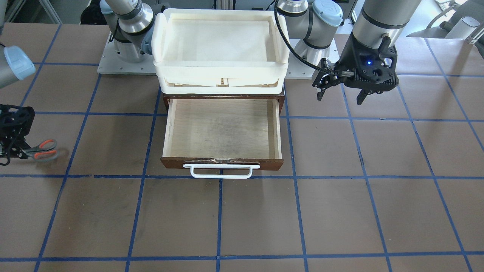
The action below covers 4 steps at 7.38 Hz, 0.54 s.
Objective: Put scissors in drawer and close it
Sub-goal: 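Lift the scissors with the right gripper and carry them over the drawer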
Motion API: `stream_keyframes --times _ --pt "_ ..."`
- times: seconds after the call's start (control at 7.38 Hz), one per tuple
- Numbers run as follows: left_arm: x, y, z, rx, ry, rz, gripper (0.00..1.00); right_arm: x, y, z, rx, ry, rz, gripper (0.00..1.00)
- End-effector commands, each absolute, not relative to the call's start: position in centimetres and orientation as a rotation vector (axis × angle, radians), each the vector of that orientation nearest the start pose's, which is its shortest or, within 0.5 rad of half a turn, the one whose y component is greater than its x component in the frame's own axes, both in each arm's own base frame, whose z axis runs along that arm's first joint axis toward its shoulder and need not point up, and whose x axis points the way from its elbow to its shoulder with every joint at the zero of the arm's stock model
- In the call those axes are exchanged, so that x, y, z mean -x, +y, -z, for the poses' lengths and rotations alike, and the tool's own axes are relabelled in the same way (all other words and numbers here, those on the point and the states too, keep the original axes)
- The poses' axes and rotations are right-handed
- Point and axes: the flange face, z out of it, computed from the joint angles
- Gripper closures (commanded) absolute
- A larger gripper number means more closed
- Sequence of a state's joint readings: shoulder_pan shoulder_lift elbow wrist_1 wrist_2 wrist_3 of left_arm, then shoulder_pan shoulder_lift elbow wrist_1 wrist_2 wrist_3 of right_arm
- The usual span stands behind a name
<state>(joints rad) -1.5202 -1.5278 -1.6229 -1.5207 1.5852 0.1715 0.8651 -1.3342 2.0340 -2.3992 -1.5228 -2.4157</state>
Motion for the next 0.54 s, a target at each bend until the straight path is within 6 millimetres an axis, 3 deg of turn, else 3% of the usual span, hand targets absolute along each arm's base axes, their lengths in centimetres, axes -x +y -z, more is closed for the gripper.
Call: stream_keyframes --times 0.0,0.27,0.41 --pt "10.7 -48.4 -48.8 -0.186 3.114 0.059 0.0 20.4 -49.1 -32.6 2.42 2.134 0.106 0.98" --pt "10.7 -48.4 -48.8 -0.186 3.116 0.059 0.0 13.6 -51.7 -42.0 2.403 2.086 0.091 1.0" --pt "10.7 -48.3 -48.9 -0.186 3.115 0.064 0.0 8.8 -51.4 -45.6 2.377 2.099 0.093 1.0"
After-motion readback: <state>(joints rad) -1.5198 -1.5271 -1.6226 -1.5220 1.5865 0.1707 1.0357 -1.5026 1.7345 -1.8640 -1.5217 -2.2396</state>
